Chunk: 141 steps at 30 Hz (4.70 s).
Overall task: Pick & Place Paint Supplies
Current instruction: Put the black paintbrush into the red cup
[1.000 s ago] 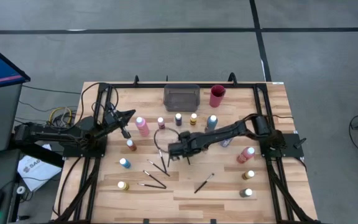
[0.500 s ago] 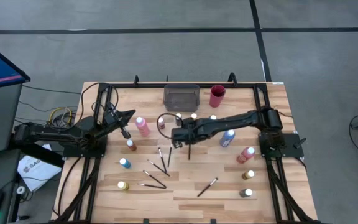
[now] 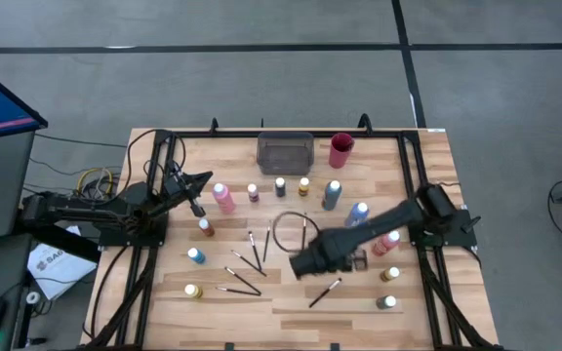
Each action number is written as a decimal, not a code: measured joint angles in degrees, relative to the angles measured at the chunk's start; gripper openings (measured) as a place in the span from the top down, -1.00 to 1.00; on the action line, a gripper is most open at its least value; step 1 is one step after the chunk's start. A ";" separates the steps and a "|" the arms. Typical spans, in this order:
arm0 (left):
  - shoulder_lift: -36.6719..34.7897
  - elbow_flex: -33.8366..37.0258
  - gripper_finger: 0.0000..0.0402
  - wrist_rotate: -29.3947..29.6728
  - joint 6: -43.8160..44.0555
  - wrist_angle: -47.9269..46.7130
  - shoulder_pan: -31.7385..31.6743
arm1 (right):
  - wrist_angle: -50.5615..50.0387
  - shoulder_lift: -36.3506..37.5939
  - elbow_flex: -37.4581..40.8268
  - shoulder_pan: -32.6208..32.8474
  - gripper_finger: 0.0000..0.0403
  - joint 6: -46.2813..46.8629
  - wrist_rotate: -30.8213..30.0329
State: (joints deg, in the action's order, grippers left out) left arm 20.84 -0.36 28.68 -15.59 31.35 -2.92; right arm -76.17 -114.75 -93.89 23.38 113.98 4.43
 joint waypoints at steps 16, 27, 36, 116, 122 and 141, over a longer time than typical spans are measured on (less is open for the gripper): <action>0.00 -0.01 0.99 0.00 0.02 0.07 0.00 | 23.99 0.12 18.49 4.06 0.17 18.93 1.72; 0.00 -0.01 0.99 0.00 0.00 0.06 0.00 | 31.42 0.87 23.97 1.64 0.36 15.59 3.32; 0.00 0.00 0.99 0.01 0.00 0.07 0.00 | 31.66 0.63 24.02 -2.31 0.88 5.72 5.17; 0.02 -0.01 0.99 0.03 0.00 0.66 0.00 | 92.99 42.40 55.91 -59.17 1.00 -100.20 -28.20; 0.02 -0.02 0.99 0.03 0.02 0.66 0.00 | 96.07 42.40 59.55 -59.06 1.00 -100.02 -28.03; 0.02 0.00 0.99 0.05 0.02 0.68 0.00 | 84.43 47.69 54.64 -56.21 0.13 -98.48 -27.99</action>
State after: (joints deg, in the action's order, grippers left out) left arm 20.86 -0.37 28.73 -15.57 32.03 -2.92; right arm 8.26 -67.06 -39.24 -32.83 15.50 -23.56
